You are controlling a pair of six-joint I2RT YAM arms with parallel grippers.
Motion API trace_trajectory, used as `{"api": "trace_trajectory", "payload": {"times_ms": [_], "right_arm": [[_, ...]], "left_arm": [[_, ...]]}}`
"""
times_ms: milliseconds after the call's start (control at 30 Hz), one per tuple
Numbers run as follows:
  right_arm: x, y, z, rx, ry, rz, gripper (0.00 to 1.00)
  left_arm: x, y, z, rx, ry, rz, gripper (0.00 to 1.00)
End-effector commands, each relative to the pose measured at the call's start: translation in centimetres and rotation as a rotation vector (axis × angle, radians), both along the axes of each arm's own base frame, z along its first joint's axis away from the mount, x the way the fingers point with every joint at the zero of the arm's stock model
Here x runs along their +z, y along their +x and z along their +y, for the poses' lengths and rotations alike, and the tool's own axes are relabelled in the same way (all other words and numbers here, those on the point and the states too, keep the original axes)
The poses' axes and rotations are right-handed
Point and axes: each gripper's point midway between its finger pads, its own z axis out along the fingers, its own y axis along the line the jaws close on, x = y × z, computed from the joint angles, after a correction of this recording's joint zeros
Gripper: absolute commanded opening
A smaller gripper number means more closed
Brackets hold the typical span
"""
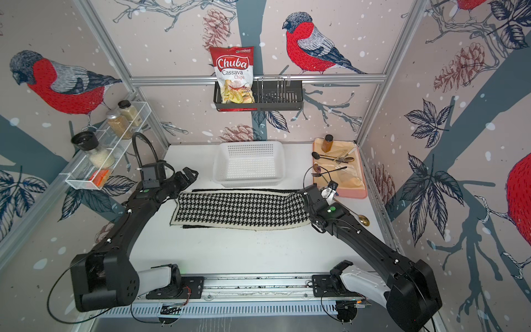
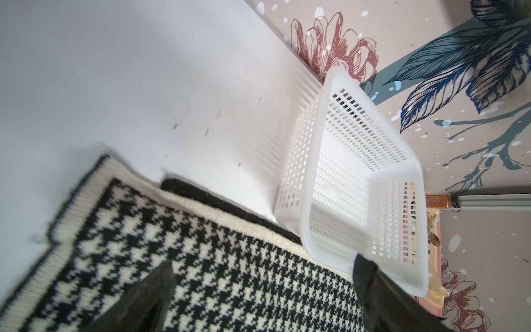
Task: Roll up the scarf and place it into the basket
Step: Fold the scarf at the center of the board.
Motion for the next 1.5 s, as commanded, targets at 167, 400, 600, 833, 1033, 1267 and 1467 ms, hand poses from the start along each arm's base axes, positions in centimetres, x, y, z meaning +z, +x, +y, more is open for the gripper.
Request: {"api": "trace_trajectory", "payload": {"times_ms": [167,400,600,833,1033,1267,1467], "right_arm": [[3.4,1.8,6.3,0.263,-0.046,-0.074,0.0],[4.8,2.3,24.8,0.747,0.074,-0.085,0.0],[2.6,1.3,37.3,1.021,0.115,-0.025,0.0],[0.5,1.1,48.2,1.233,0.106,0.033,0.0],[-2.3,-1.8,52.6,1.402,0.193,0.101,0.02],[0.9,-2.9,50.8,1.465,0.326,0.05,1.0],[1.5,-0.6,42.1,1.301,0.416,-0.027,1.0]], "left_arm": [[2.7,-0.8,-0.2,-0.028,0.02,-0.044,0.99],[6.7,-1.8,5.2,0.142,0.081,-0.049,0.99],[7.8,-2.7,7.5,0.209,0.111,-0.015,0.99],[8.7,-3.5,7.7,0.225,0.124,-0.032,0.99],[8.9,-4.0,8.3,0.246,0.16,-0.026,0.99],[8.3,-3.5,7.9,0.222,0.143,-0.024,0.99],[6.3,-2.5,5.8,0.109,0.077,-0.021,0.99]]}}
